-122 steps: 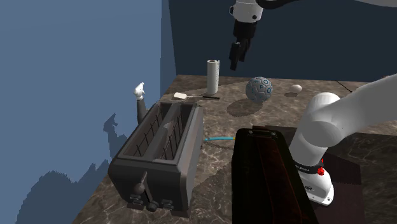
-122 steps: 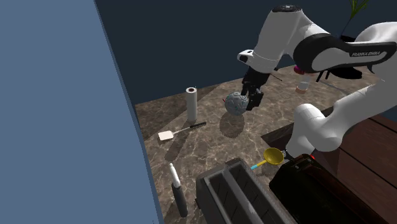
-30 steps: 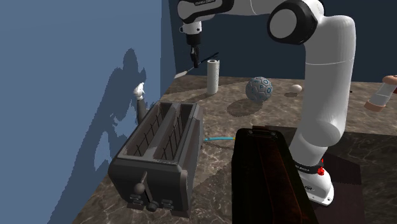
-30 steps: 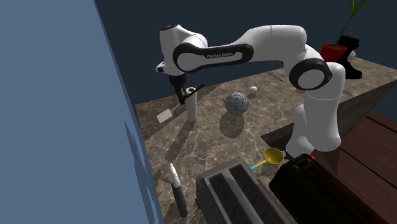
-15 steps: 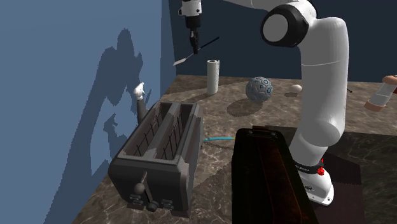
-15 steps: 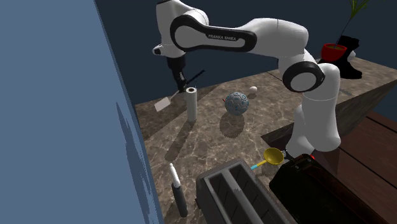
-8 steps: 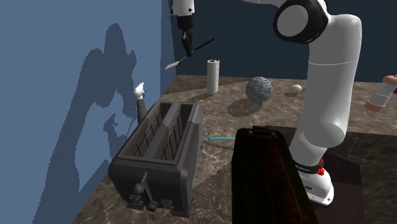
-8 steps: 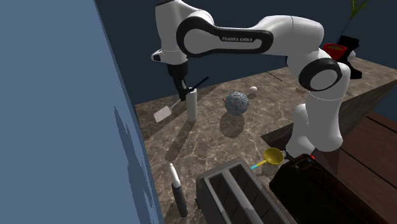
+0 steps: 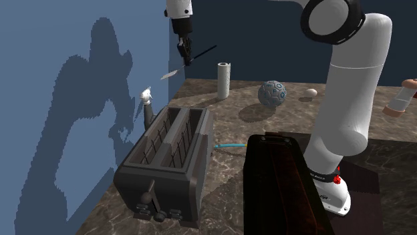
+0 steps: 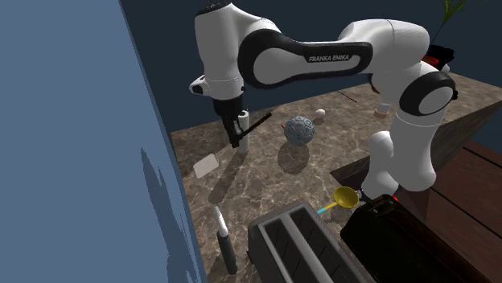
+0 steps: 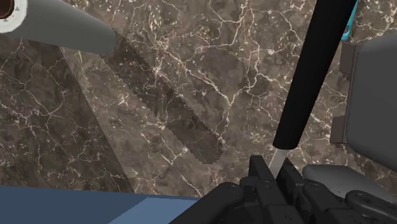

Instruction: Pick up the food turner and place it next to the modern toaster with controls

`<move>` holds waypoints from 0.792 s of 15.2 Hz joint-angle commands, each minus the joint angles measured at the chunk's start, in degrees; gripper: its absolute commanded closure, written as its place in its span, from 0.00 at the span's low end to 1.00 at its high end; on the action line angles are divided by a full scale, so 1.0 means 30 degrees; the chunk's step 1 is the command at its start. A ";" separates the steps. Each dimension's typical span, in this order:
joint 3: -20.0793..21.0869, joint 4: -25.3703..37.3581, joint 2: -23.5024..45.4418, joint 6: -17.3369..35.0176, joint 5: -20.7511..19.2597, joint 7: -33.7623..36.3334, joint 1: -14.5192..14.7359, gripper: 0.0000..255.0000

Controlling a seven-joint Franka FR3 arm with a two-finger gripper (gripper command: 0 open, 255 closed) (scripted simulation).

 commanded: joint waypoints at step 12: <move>0.1233 -0.2636 -0.0525 0.2068 -0.0010 0.3036 0.1760 1.00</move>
